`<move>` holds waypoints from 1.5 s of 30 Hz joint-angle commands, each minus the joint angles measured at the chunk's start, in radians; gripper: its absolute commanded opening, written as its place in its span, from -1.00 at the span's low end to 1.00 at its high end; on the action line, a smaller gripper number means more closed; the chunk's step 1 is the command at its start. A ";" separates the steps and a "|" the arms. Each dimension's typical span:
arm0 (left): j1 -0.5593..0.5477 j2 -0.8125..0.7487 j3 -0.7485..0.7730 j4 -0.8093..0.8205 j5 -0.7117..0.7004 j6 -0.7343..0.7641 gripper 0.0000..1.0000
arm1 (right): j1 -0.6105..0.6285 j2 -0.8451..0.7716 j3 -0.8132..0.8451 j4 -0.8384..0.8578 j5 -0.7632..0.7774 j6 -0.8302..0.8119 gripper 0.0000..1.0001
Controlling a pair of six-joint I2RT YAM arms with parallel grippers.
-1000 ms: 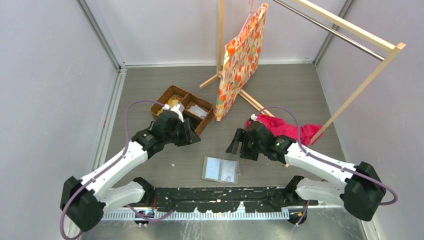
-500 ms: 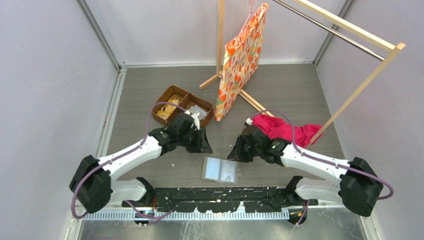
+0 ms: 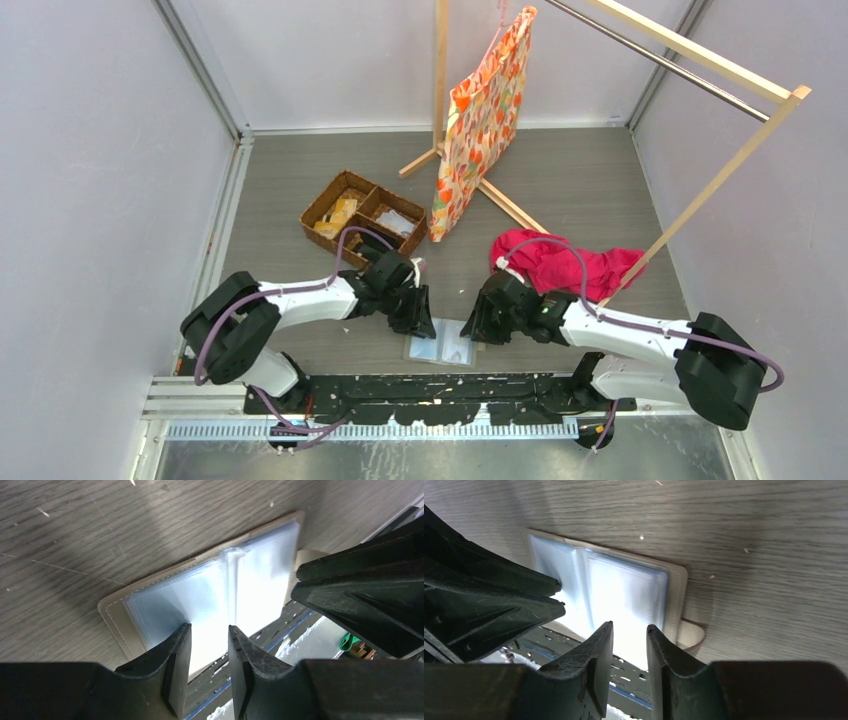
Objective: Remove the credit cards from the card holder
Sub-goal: Remove the credit card from the card holder.
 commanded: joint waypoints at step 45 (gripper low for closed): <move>-0.008 -0.056 -0.044 -0.170 -0.240 -0.007 -0.39 | 0.033 0.100 -0.112 0.388 -0.013 0.056 -0.03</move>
